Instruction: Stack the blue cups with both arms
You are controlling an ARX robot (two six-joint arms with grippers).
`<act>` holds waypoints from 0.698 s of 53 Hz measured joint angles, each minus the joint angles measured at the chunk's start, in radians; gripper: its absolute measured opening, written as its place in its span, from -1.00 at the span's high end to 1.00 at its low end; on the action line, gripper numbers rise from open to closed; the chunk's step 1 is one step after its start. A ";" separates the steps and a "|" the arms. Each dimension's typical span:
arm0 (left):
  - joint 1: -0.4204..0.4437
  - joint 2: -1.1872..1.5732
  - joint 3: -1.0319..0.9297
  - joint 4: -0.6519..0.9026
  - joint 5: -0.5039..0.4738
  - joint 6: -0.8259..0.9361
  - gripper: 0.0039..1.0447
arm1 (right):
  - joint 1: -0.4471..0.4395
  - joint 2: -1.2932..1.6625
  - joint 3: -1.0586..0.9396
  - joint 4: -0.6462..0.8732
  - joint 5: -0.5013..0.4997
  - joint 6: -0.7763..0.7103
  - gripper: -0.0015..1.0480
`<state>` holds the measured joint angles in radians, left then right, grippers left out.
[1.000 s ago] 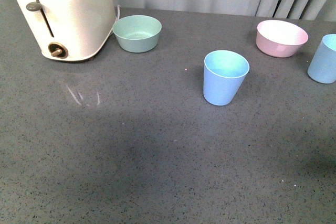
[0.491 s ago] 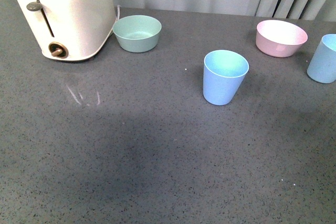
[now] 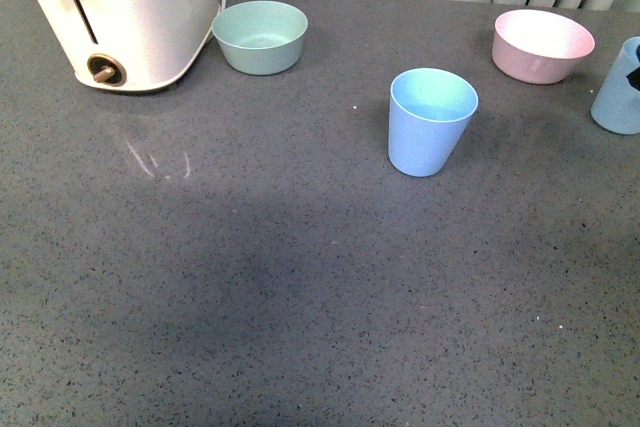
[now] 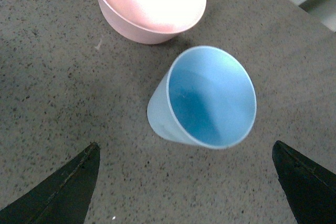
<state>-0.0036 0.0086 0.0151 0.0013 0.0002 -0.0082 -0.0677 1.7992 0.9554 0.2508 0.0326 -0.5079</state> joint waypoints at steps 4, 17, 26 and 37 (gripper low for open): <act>0.000 0.000 0.000 0.000 0.000 0.000 -0.84 | 0.020 0.068 0.081 -0.032 0.013 -0.027 -0.83; 0.000 0.000 0.000 0.000 0.000 0.000 -0.84 | 0.037 0.179 0.173 -0.076 0.055 -0.043 -0.83; 0.000 0.000 0.000 0.000 0.000 0.000 -0.84 | 0.037 0.214 0.200 -0.076 0.063 -0.044 -0.78; 0.000 0.000 0.000 0.000 0.000 0.000 -0.84 | 0.038 0.248 0.226 -0.093 0.072 -0.050 -0.08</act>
<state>-0.0036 0.0086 0.0151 0.0013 0.0002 -0.0082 -0.0299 2.0472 1.1812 0.1574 0.1047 -0.5583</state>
